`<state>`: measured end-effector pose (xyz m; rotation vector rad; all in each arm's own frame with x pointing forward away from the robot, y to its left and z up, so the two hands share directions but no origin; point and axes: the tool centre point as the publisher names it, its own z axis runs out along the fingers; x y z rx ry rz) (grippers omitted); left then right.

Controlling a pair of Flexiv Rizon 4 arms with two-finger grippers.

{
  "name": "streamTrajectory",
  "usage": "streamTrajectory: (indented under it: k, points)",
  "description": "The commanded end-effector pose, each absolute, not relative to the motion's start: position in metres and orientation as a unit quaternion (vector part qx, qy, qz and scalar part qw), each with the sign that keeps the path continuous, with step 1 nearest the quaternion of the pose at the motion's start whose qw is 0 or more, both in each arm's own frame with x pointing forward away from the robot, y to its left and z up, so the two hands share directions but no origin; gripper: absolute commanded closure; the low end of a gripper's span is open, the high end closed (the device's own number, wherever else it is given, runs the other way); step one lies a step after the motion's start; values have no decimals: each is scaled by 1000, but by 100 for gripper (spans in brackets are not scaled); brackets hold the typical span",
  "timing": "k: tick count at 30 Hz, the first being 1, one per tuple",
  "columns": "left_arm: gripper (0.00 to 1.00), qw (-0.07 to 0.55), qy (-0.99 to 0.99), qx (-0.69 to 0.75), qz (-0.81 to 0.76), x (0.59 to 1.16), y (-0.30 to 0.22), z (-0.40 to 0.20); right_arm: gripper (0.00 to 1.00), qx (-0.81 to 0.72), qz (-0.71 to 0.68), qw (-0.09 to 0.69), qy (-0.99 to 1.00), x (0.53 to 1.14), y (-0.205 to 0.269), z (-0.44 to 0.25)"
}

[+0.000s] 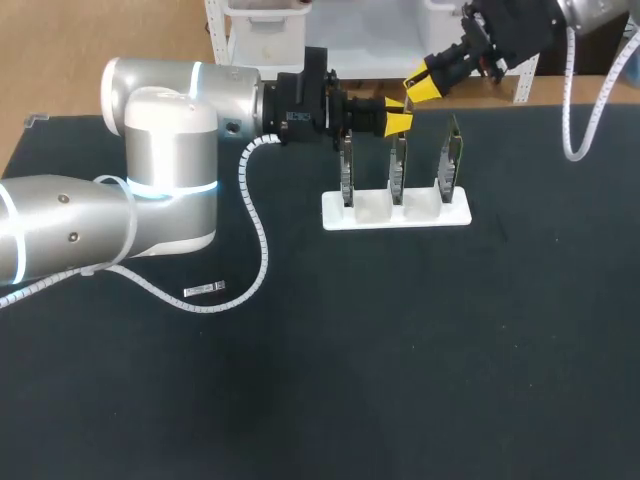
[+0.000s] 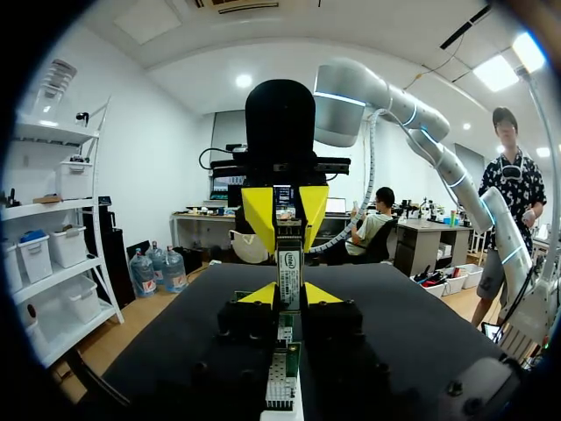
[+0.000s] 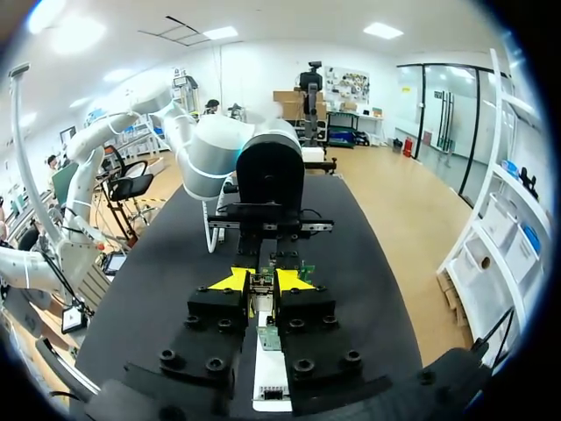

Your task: Pick up the optical module with the left hand, and insert it into the network port with the right hand.

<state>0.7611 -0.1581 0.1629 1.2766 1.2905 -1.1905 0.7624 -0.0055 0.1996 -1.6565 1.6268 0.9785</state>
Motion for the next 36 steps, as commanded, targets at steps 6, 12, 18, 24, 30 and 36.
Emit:
streamTrajectory:
  k: [6, 12, 18, 24, 30, 36]
  points:
    - [0, 466, 526, 521, -485, 762, -158, 164, 100, -624, 368, 308, 617, 760, -5, 200]
    - [0, 466, 526, 521, -485, 762, -158, 164, 100, -622, 368, 310, 618, 760, -5, 200]
    - [0, 467, 527, 521, -483, 761, -158, 164, 100, -619, 367, 312, 620, 760, -7, 199]
    - [0, 471, 530, 528, -468, 760, -157, 173, 100, -619, 367, 313, 620, 760, -8, 199]
    - [0, 468, 533, 536, -458, 758, -156, 182, 100, -619, 366, 314, 620, 761, -9, 199]
    - [0, 463, 534, 552, -443, 756, -150, 197, 100, -618, 365, 313, 622, 761, -12, 198]
